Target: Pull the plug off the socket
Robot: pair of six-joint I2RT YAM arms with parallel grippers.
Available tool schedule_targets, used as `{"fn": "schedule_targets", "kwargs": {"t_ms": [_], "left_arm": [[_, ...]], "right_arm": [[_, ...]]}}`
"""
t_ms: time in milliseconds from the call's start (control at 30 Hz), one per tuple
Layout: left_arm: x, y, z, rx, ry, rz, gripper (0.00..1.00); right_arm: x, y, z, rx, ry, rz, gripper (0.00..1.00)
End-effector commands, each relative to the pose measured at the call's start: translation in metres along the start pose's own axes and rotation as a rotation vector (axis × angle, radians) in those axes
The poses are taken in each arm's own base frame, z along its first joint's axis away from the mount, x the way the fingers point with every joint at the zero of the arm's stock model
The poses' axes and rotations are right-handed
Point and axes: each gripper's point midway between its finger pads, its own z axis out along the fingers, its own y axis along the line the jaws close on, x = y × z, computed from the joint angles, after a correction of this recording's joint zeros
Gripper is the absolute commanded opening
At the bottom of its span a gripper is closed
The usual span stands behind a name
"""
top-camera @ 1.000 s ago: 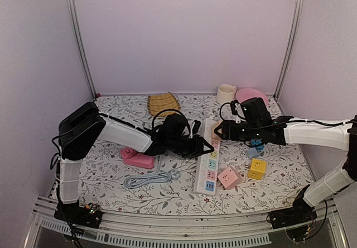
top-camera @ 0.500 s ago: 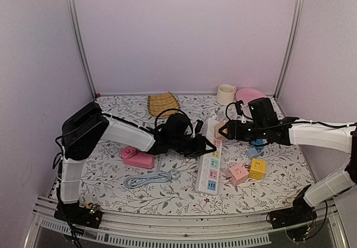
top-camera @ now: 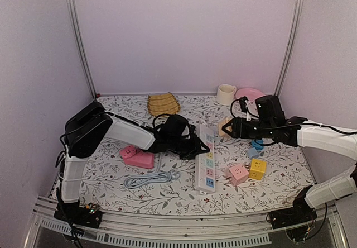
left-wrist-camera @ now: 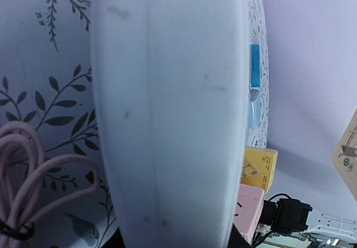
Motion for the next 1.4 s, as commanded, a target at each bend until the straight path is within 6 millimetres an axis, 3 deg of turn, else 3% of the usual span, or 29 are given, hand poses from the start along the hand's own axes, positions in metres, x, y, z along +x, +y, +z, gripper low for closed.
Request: {"fn": "schedule_targets", "kwargs": {"t_ms": [0,233,500,600,667,800,967,1100,1367], "left_arm": [[-0.002,0.070,0.008,-0.220,-0.031,0.118,0.00],[-0.008,0.057,0.023,-0.191,-0.013,0.129,0.00],[-0.016,0.041,0.036,-0.161,-0.011,0.148,0.07],[-0.017,0.038,0.040,-0.154,-0.005,0.154,0.19],[-0.018,0.034,0.040,-0.148,-0.008,0.164,0.28],[-0.022,0.026,0.033,-0.137,-0.017,0.189,0.53],[-0.031,0.012,0.019,-0.129,-0.046,0.229,0.71],[-0.037,0.001,0.005,-0.133,-0.071,0.272,0.79],[-0.043,-0.015,-0.027,-0.123,-0.115,0.315,0.85]], "right_arm": [[0.000,-0.018,0.005,0.013,0.013,0.038,0.04],[0.029,-0.071,0.026,0.080,0.111,0.159,0.06],[0.051,-0.088,0.046,0.079,0.170,0.204,0.18],[0.055,-0.093,0.049,0.093,0.181,0.212,0.32],[0.057,-0.097,0.048,0.114,0.179,0.213,0.48],[0.060,-0.107,0.041,0.171,0.167,0.208,0.66],[0.054,-0.114,0.032,0.234,0.153,0.187,0.71],[0.047,-0.120,0.024,0.291,0.140,0.171,0.76],[0.040,-0.126,0.013,0.355,0.130,0.149,0.92]]}}
